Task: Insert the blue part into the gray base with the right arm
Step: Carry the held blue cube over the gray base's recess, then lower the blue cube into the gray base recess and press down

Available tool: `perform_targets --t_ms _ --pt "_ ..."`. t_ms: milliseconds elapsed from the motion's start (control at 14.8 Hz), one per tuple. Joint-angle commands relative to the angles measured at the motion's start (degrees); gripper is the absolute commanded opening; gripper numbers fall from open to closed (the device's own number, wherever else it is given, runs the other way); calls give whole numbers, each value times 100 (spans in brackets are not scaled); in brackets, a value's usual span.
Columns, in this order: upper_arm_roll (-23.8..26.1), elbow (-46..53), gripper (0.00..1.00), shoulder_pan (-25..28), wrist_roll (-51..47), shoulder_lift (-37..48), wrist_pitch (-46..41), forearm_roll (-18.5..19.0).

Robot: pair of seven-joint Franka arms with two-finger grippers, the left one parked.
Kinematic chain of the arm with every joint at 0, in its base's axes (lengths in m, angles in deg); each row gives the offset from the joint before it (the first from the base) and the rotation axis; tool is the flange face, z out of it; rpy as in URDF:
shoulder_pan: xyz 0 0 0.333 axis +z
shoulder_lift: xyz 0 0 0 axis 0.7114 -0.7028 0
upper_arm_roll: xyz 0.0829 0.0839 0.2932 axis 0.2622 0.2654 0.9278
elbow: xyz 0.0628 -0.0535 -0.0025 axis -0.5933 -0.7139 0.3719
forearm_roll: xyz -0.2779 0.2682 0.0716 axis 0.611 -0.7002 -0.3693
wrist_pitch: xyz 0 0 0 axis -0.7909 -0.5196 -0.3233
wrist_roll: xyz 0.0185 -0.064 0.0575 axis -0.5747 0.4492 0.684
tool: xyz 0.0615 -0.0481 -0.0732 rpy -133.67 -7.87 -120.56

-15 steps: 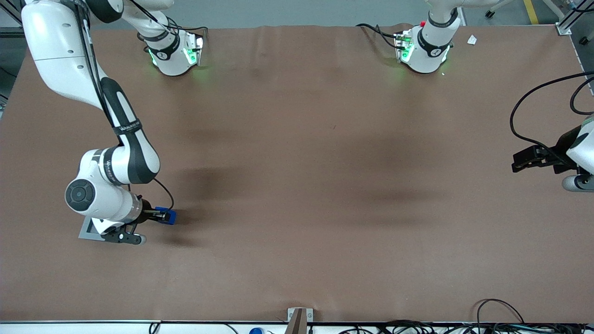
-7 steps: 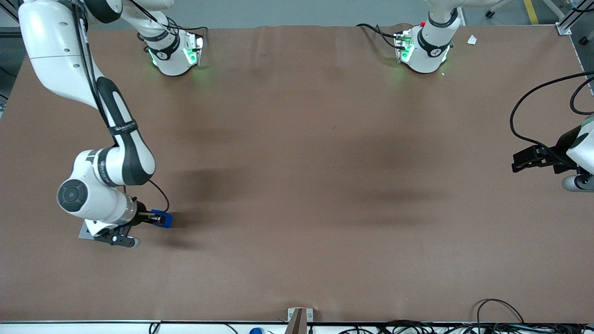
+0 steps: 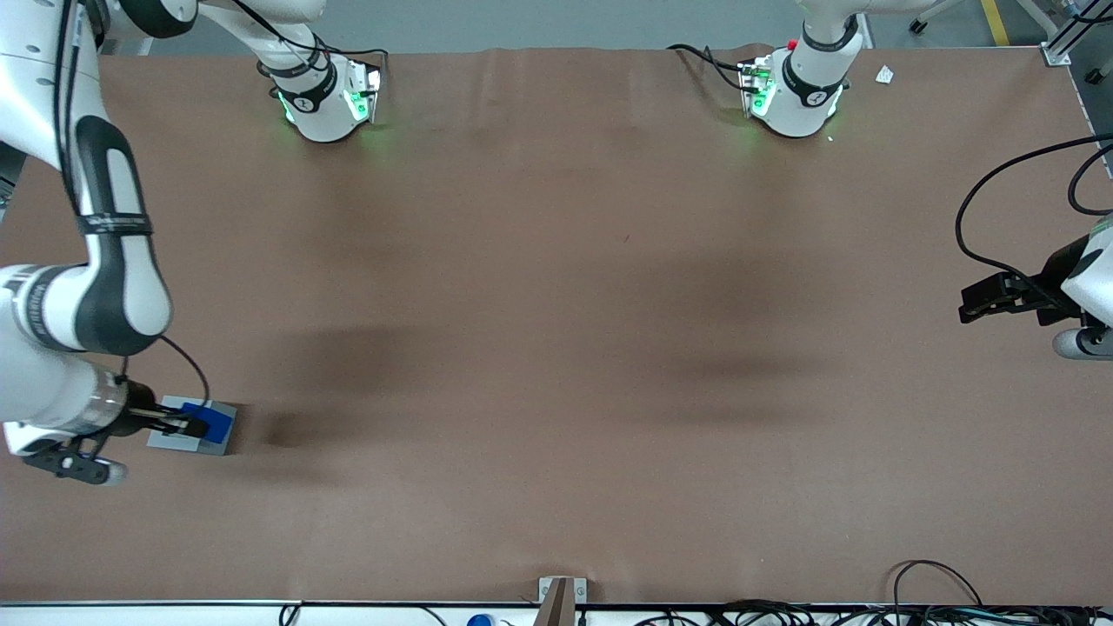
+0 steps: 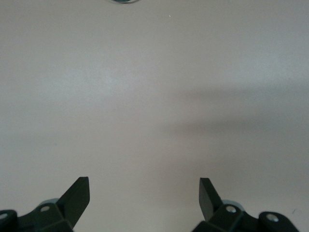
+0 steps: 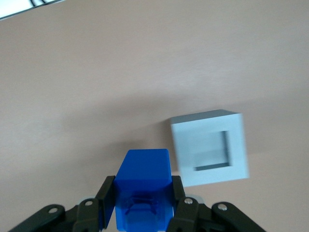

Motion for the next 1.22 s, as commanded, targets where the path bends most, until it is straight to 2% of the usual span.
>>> perform_targets --t_ms 0,406,1151 --pt "79 163 0 -146 290 -34 -201 -21" --pt "44 154 0 -348 1142 -253 -51 102" --pt "44 180 0 -524 1503 -447 98 216"
